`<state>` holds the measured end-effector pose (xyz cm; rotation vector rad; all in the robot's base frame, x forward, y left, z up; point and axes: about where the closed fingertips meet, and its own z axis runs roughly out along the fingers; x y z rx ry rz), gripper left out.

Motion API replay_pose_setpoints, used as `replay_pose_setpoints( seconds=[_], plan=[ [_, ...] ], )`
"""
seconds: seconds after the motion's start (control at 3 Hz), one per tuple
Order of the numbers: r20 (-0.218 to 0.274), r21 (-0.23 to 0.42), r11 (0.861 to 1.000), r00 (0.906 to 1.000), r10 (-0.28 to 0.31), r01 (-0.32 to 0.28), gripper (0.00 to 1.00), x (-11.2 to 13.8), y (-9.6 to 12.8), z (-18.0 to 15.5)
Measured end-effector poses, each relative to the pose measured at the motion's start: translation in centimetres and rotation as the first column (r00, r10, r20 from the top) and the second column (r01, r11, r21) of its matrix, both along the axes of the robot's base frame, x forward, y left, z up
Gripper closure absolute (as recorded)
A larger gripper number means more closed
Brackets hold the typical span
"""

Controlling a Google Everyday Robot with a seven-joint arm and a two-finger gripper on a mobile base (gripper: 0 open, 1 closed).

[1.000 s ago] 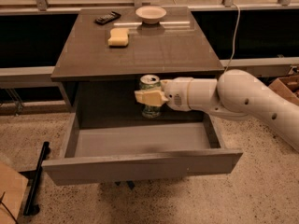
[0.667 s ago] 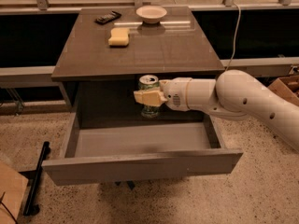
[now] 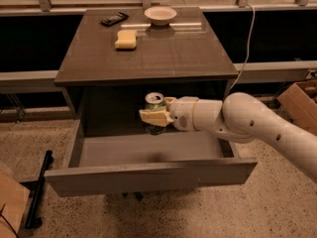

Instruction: Place green can into top drawer

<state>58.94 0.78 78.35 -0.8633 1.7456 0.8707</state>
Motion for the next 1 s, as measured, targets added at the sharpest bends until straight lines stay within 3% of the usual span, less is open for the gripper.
replay_pose_setpoints(
  seconds=[0.33,0.67,1.0],
  plan=[
    [0.022,-0.022,1.000,0.9998,-0.002,0.003,1.00,-0.4,0.1,-4.3],
    [0.027,-0.095,0.995,0.9996,0.001,0.002,1.00,-0.7,0.4,-8.1],
    [0.047,-0.133,0.991,0.9989,0.006,0.001,0.97,0.1,0.9,-10.2]
  ],
)
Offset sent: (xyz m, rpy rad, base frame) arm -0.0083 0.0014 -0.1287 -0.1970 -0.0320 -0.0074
